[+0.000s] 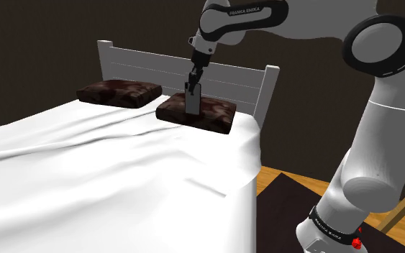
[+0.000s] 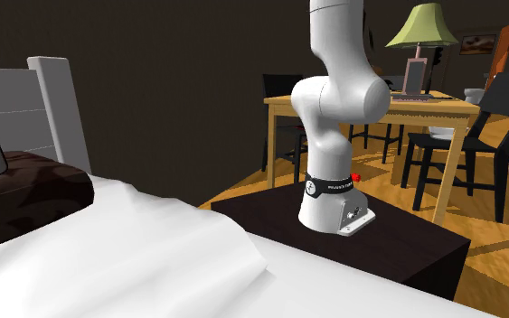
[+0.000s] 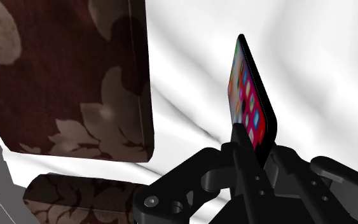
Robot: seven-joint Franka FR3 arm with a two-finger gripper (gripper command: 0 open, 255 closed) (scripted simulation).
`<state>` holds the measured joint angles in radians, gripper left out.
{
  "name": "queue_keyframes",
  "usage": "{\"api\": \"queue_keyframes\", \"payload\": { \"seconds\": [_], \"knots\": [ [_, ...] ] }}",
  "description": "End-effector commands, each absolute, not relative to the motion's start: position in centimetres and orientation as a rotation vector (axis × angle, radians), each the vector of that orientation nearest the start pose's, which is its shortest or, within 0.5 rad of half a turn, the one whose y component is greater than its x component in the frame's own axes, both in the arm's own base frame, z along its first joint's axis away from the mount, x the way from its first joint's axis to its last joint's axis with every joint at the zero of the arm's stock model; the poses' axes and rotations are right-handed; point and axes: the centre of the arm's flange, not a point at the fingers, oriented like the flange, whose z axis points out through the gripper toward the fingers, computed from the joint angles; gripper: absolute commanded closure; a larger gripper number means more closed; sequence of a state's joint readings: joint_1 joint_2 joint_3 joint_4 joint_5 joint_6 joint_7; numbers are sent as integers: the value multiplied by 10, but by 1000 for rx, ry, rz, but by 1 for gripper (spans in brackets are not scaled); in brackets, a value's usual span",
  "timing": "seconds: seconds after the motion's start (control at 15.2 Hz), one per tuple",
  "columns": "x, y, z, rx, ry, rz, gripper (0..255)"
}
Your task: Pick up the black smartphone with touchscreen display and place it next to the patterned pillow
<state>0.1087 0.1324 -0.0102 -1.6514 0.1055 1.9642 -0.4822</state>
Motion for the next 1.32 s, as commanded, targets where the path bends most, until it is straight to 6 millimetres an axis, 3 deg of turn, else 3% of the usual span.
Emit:
{"api": "queue_keyframes", "payload": {
  "seconds": [0.0, 1.25],
  "knots": [
    [618, 68, 534, -2949, -831, -302, 255],
    [618, 68, 433, -2949, -831, -302, 255]
  ]
}}
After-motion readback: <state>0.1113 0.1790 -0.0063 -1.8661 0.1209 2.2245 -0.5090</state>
